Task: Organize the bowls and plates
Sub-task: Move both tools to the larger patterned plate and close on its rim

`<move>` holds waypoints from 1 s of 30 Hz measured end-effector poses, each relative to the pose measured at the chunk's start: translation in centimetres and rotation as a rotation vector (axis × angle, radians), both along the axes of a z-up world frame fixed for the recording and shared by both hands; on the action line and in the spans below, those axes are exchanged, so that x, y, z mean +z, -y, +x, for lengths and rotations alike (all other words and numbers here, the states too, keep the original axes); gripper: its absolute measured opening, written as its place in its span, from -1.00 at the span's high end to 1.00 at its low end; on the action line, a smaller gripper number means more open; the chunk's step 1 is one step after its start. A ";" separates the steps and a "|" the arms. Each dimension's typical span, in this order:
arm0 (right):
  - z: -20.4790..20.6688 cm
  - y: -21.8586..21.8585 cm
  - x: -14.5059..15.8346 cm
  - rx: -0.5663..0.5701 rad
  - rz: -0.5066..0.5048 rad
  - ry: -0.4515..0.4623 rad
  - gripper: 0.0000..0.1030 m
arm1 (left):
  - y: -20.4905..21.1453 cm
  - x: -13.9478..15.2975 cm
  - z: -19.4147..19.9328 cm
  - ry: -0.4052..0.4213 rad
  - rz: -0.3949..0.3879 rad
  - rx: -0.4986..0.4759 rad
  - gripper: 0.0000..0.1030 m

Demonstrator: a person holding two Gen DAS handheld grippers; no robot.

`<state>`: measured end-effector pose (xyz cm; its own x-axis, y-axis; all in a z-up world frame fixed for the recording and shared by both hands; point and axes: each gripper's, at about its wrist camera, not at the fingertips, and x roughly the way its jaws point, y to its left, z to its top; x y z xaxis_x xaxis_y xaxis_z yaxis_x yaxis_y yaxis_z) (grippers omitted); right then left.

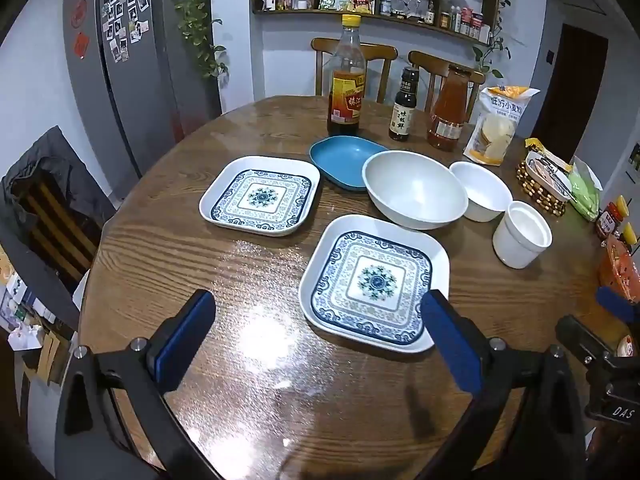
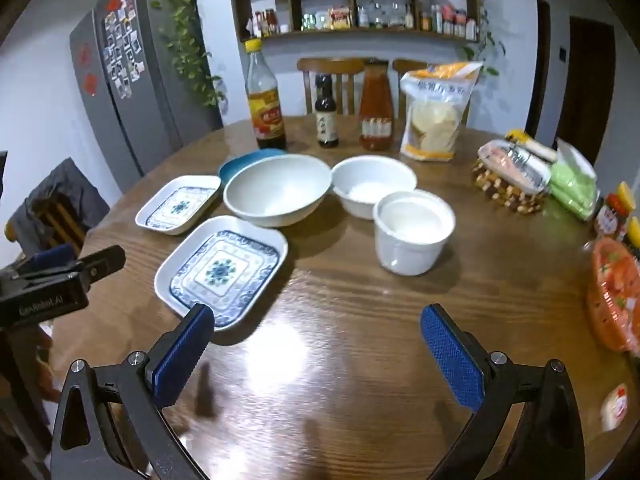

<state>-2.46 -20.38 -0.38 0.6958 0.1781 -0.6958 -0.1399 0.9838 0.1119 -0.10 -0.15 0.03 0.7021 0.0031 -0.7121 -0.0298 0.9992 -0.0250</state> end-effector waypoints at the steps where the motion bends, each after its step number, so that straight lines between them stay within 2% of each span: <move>1: 0.1 -0.4 -0.1 -0.006 0.001 -0.009 -0.99 | -0.3 -0.1 0.2 -0.006 0.007 -0.003 -0.99; 7: 1.1 -1.8 -0.6 -0.027 0.023 -0.048 -0.99 | -2.5 -1.2 1.4 -0.043 0.025 -0.033 -0.99; 10: 1.7 -2.4 -0.9 -0.047 0.032 -0.066 -0.99 | -2.5 -1.6 1.9 -0.042 0.055 -0.036 -0.99; 13: 2.3 -2.7 -1.4 -0.064 0.039 -0.092 -0.99 | -2.6 -1.8 2.3 -0.048 0.053 -0.045 -0.99; 19: 3.3 -3.2 -2.4 -0.079 0.055 -0.128 -0.99 | -3.2 -2.4 3.9 -0.115 0.105 -0.069 -0.99; 25: 4.3 -3.9 -2.9 -0.079 0.069 -0.147 -0.99 | -3.5 -3.5 5.3 -0.164 0.109 -0.102 -0.99; 30: 5.3 -4.8 -3.5 -0.075 0.077 -0.169 -0.99 | -3.5 -4.2 6.7 -0.160 0.128 -0.115 -0.99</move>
<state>2.85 -15.63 -3.91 0.5840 0.1879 -0.7897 -0.0399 0.9783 0.2033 6.58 3.38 -4.14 0.5810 0.0269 -0.8134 0.0912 0.9910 0.0979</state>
